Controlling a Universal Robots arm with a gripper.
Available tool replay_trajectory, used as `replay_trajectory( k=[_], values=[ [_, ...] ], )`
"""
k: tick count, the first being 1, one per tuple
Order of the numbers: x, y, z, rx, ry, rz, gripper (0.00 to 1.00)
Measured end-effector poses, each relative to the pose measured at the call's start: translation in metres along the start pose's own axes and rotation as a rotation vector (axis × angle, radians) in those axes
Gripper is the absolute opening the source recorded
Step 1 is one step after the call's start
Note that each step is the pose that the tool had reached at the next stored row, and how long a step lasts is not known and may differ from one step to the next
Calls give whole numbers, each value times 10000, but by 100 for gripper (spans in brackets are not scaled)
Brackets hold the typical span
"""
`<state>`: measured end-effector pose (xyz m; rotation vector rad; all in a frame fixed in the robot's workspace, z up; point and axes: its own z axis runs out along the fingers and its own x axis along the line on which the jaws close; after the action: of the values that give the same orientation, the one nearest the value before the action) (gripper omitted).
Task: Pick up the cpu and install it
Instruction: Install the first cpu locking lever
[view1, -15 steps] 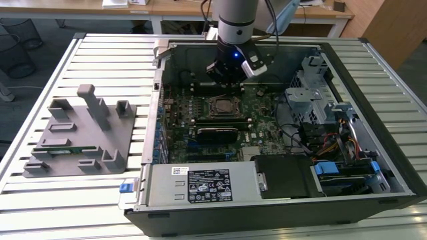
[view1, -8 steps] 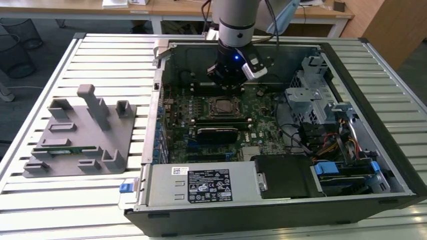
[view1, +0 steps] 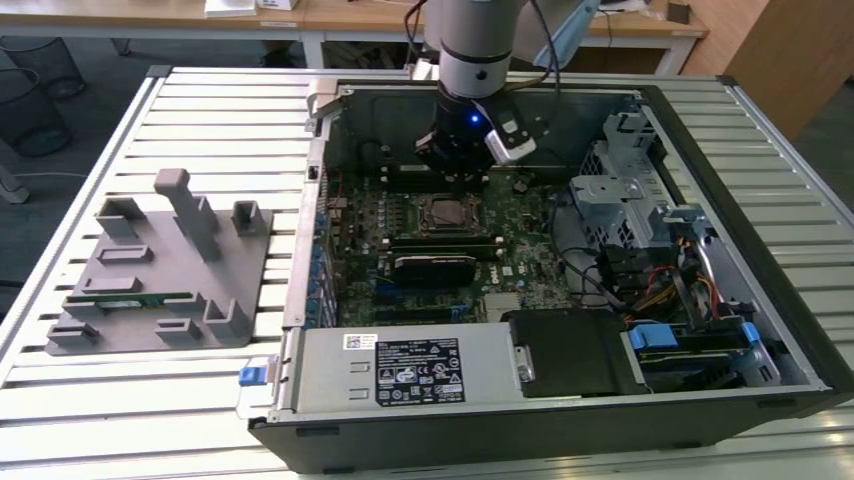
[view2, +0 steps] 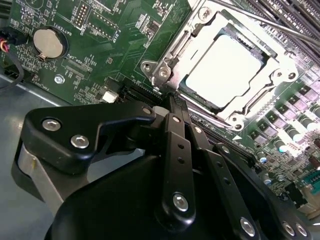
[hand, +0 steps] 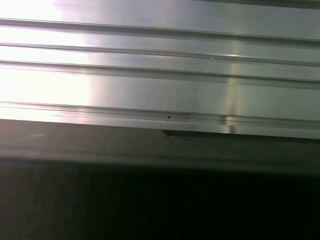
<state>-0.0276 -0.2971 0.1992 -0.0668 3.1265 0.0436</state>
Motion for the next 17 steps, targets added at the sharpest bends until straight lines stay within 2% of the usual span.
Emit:
replay_trajectory(
  k=[17],
  values=[
    [-10, -32, 34, 10, 26, 41, 11]
  ],
)
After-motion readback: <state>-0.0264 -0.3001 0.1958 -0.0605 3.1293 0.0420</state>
